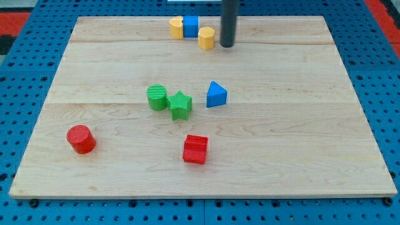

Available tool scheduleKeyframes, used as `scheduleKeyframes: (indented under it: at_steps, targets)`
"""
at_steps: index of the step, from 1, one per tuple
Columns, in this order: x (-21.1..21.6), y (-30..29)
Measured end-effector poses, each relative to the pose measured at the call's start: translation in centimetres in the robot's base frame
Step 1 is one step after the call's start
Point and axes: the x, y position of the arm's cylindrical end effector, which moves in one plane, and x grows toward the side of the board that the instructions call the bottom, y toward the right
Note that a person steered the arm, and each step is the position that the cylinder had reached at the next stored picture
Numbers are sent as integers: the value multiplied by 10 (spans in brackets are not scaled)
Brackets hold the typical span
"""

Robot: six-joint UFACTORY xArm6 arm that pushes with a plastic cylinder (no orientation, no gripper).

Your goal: Place the blue triangle towards bottom left of yellow heart

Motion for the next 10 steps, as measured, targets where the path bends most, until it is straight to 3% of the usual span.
scheduleKeyframes:
  at_steps: [1, 2, 3, 4, 7, 10]
  targets:
    - [40, 57]
    - [110, 63]
    - [171, 43]
    - [178, -1]
    - [115, -82]
    - [9, -137]
